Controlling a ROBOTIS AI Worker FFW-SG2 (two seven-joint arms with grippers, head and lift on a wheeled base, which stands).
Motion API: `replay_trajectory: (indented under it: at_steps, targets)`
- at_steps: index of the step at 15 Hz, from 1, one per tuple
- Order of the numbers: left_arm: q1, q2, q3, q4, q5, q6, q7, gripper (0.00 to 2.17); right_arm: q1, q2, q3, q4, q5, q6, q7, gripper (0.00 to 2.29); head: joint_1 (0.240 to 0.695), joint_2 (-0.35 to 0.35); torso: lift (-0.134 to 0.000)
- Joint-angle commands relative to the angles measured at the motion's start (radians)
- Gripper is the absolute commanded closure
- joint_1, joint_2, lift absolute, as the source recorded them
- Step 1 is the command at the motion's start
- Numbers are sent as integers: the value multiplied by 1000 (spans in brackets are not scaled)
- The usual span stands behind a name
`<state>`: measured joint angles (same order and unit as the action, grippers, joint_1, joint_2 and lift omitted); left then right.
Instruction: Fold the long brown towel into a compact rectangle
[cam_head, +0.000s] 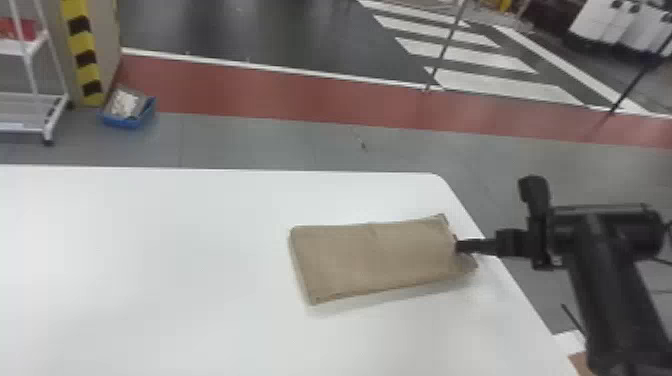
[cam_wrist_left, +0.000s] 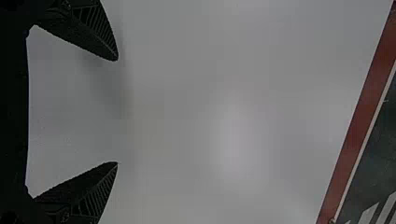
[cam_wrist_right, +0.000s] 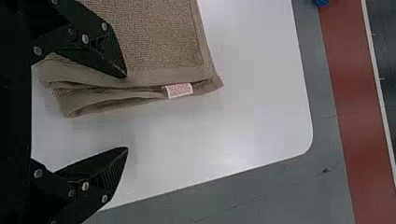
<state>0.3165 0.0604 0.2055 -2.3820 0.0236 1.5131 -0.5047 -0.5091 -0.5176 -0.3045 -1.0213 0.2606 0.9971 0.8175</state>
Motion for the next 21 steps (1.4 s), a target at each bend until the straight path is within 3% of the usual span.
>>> replay_trajectory:
  at_steps: [1,3,5,7,8,10,12,16,18,20,21]
  targets:
    - [-1,1,2,0,1,2,0,87,0,10,5,1,-1,-1,2,616,695,-350,-124]
    - [1,1,3,0,-1,-1,0,87,-2,14,5,1,-9,2,8,620,695,-350,-124]
    - [1,1,5,0,-1,-1,0,87,-2,16,-4,0,-20,9,18,1089,695,-350,-124]
    - [1,1,6,-2,-1,-1,0,87,1,16,-15,-10,-31,24,26,1133,695,-350,-124]
    - [1,1,5,-2,-1,2,0,87,4,16,-21,-14,-31,27,26,1359,695,-350,-124]
    - [1,1,5,-3,-1,-1,0,87,7,18,-24,-20,-47,27,28,1393,695,-350,-124]
    - [-1,1,5,-6,-1,2,2,87,30,19,-87,-77,-93,82,52,1393,695,-350,-124]
    - [-4,1,5,-6,-1,2,2,87,80,18,-216,-329,-205,315,100,1393,695,-350,-124]
    - [-4,1,5,-8,1,2,2,87,93,18,-239,-436,-282,429,109,1393,695,-350,-124]
    - [-4,1,6,-11,-1,5,2,87,104,33,-246,-520,-345,512,109,1393,695,-348,-124]
    - [-4,1,8,-13,-1,5,2,87,104,57,-248,-551,-353,524,109,1393,695,-336,-124]
